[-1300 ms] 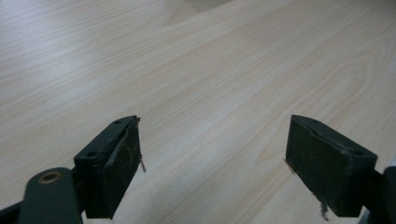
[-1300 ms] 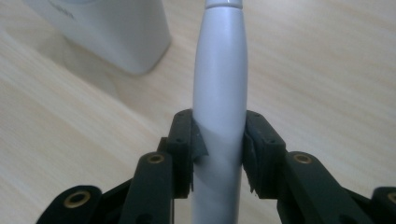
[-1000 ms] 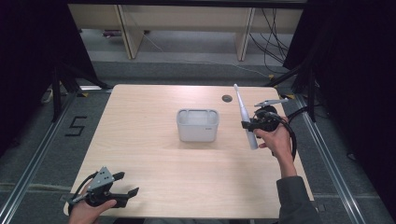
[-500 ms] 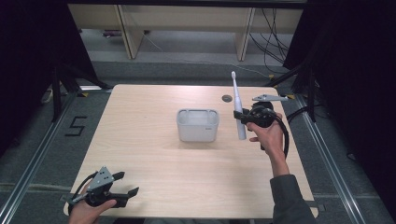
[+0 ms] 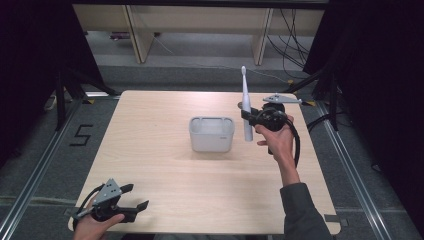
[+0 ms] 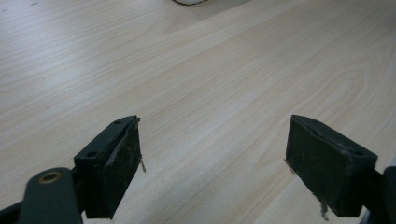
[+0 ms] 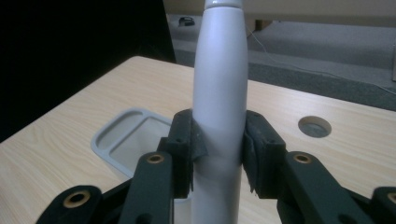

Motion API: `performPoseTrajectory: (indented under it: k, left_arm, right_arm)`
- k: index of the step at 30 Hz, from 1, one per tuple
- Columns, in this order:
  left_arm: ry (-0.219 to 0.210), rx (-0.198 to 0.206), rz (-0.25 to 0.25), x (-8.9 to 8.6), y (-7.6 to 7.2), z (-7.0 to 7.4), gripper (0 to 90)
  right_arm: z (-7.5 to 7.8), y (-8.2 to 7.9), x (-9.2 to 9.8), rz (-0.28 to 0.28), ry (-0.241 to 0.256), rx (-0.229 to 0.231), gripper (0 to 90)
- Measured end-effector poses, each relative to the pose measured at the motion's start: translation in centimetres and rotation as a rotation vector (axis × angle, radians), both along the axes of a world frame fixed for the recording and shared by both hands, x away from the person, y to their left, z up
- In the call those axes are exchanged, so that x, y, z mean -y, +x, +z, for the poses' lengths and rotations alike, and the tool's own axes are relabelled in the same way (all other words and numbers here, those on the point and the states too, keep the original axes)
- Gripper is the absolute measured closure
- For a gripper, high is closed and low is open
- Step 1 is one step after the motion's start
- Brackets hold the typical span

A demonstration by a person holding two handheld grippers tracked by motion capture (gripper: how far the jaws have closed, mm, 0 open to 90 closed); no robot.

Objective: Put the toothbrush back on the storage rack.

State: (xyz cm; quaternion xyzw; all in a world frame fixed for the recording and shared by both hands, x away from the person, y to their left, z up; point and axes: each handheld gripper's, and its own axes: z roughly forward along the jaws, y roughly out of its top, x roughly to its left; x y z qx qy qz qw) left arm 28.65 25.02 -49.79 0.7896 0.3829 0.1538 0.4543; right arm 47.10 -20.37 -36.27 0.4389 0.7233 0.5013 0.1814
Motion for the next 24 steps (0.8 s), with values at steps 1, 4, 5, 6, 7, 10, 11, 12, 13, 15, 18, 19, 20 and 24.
performPoseTrajectory:
  k: [1,4,5,6,7,10,11,12,13,15,18,19,20,24]
  left_arm:
    - [0.001,0.000,-0.001,0.0,0.0,0.0,17.6]
    - [-0.003,0.000,0.001,0.0,0.0,0.0,17.6]
    - [0.004,0.000,0.002,0.0,0.0,0.0,17.6]
    - [0.008,-0.004,0.006,0.0,-0.1,0.1,17.6]
    - [0.005,-0.002,0.004,0.0,-0.1,0.1,17.6]
    - [0.002,-0.001,-0.004,0.0,0.0,0.0,17.6]
    - [0.009,-0.003,0.001,0.0,-0.1,0.1,17.6]
    - [0.008,0.001,-0.001,0.0,-0.1,0.1,17.6]
    - [0.011,0.002,-0.005,0.0,0.0,0.1,17.6]
    - [0.009,-0.002,-0.001,0.0,-0.1,0.1,17.6]
    - [0.009,0.002,-0.003,0.0,-0.1,0.1,17.6]
    - [0.007,0.001,-0.006,0.0,-0.1,0.1,17.6]
    - [0.009,0.000,-0.004,0.0,-0.1,0.1,17.6]
    - [0.016,0.003,-0.009,0.0,-0.1,0.1,17.5]
  right_arm:
    - [0.1,0.1,-0.2,-0.005,-0.004,0.008,66.4]
    - [0.5,0.2,-0.7,0.007,0.021,0.026,66.5]
    - [0.6,0.3,-0.8,0.008,0.018,0.037,66.5]
    - [0.6,0.3,-1.0,0.009,0.024,0.032,66.5]
    - [0.7,0.4,-1.1,0.015,0.023,0.029,66.4]
    - [0.8,0.6,-1.7,0.008,0.025,0.036,66.4]
    - [0.8,0.8,-1.9,0.011,0.021,0.041,66.5]
    - [0.8,0.9,-2.1,0.017,0.020,0.046,66.5]
    - [0.8,1.0,-2.3,0.016,0.027,0.042,66.5]
    - [0.9,1.2,-2.7,0.014,0.029,0.047,66.5]
    - [0.8,1.6,-3.3,0.020,0.022,0.060,66.5]
    - [0.8,1.7,-3.6,0.017,0.032,0.071,66.5]
    - [0.8,1.7,-3.7,0.009,0.035,0.061,66.5]
    - [0.3,2.3,-4.4,0.008,0.038,0.070,66.5]
